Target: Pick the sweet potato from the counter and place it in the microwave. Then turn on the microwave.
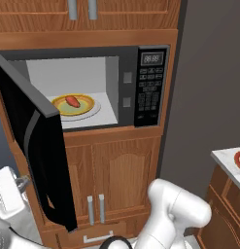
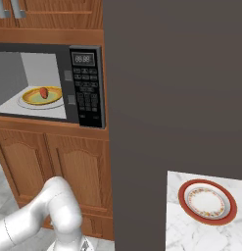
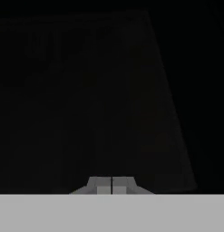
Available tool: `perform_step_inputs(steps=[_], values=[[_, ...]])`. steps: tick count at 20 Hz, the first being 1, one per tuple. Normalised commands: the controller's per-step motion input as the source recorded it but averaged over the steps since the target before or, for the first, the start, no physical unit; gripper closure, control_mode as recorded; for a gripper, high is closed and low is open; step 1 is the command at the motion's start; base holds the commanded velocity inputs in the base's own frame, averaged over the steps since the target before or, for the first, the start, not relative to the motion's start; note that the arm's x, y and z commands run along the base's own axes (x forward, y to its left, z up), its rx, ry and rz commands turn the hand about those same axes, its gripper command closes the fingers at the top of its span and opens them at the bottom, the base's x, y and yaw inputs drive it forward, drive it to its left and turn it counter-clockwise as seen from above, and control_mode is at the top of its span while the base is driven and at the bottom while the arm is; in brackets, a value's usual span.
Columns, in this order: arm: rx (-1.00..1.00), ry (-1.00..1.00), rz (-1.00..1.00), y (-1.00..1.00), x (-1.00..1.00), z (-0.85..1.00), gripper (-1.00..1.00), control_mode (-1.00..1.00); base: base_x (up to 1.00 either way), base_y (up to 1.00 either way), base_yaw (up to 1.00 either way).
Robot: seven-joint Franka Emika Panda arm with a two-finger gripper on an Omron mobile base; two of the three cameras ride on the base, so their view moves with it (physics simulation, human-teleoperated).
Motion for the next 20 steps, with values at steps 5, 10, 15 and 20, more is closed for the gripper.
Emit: perform_step_inputs(steps=[5, 10, 15, 20], values=[[0.00, 0.00, -0.10, -0.46, 0.00, 0.15, 1.00, -1.00, 0.00, 0.00, 0.00], [0.00, 0.00, -0.04, -0.47, 0.00, 0.22, 1.00, -1.00, 0.00, 0.00, 0.00], [0.00, 0.00, 0.00, -0.46, 0.00, 0.24, 1.00, -1.00, 0.00, 0.00, 0.00], [0.00, 0.00, 0.00, -0.42, 0.00, 0.26, 1.00, -1.00, 0.00, 0.00, 0.00]])
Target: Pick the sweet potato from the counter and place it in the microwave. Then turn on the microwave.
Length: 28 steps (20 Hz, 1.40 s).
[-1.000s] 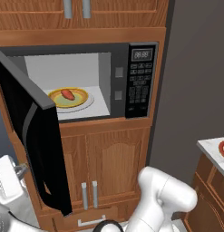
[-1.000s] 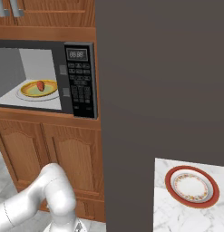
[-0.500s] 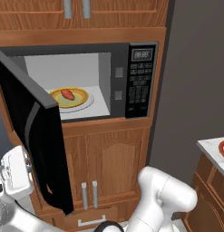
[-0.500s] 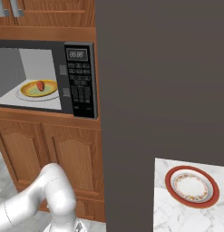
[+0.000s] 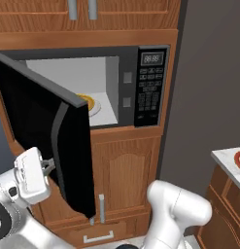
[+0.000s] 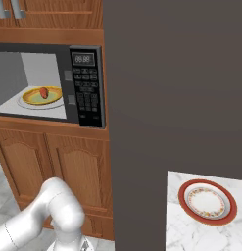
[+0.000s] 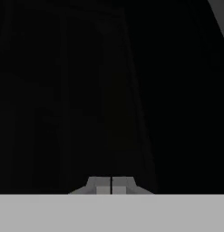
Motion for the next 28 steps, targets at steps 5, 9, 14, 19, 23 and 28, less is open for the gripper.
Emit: perform_step_inputs(steps=[5, 9, 14, 19, 23, 28], values=[[0.00, 0.00, 0.00, -0.42, 0.00, 0.32, 1.00, -1.00, 0.00, 0.00, 0.00], [0.00, 0.00, 0.03, -0.44, 0.00, 0.31, 1.00, -1.00, 0.00, 0.00, 0.00], [0.00, 0.00, 0.08, -0.42, 0.01, 0.19, 1.00, -1.00, 0.00, 0.00, 0.00], [0.00, 0.00, 0.16, -0.47, 0.10, 0.12, 1.00, -1.00, 0.00, 0.00, 0.00], [0.00, 0.00, 0.23, -0.53, 0.13, 0.09, 1.00, -1.00, 0.00, 0.00, 0.00], [0.00, 0.00, 0.23, -0.49, 0.26, 0.09, 1.00, -1.00, 0.00, 0.00, 0.00]])
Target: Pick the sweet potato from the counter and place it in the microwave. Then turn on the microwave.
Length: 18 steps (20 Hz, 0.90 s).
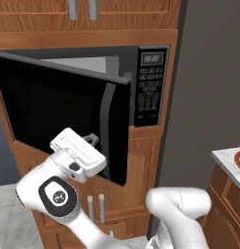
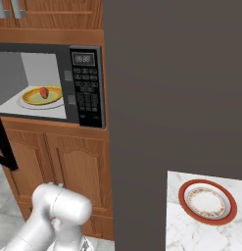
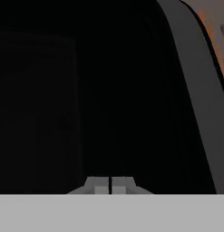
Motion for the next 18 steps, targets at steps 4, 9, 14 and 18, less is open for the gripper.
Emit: perform_step_inputs(steps=[4, 9, 14, 18], values=[[0.00, 0.00, 0.18, -0.30, 0.40, 0.16, 1.00, -1.00, 0.00, 0.00, 0.00], [0.00, 0.02, 0.15, -0.24, 0.46, 0.23, 1.00, -1.00, 0.00, 0.00, 0.00], [0.00, 0.06, 0.13, -0.21, 0.54, 0.29, 1.00, -1.00, 0.00, 0.00, 0.00], [0.00, 0.09, 0.07, -0.06, 0.52, 0.33, 1.00, -1.00, 0.00, 0.00, 0.00]])
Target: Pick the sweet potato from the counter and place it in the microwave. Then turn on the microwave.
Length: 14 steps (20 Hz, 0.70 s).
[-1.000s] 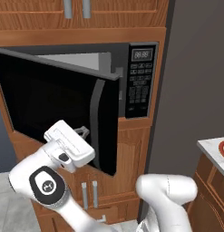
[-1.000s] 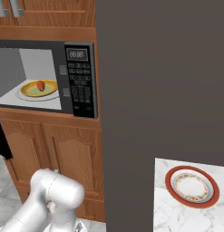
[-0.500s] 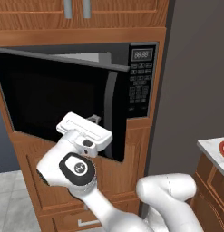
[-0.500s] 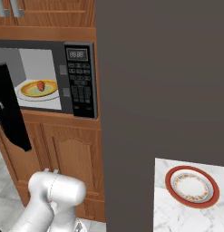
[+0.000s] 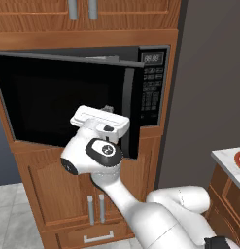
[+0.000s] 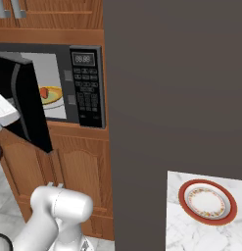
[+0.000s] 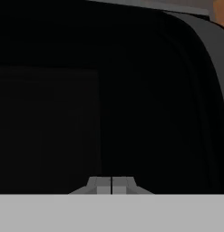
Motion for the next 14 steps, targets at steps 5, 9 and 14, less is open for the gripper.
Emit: perform_step_inputs(steps=[5, 9, 14], values=[[0.00, 0.12, 0.04, -0.04, 0.42, 0.26, 1.00, -1.00, 0.00, 0.00, 0.00], [0.00, 0.12, 0.04, -0.03, 0.38, 0.12, 1.00, -1.00, 0.00, 0.00, 0.00], [0.00, 0.09, 0.06, -0.09, 0.43, 0.03, 1.00, -1.00, 0.00, 0.00, 0.00]])
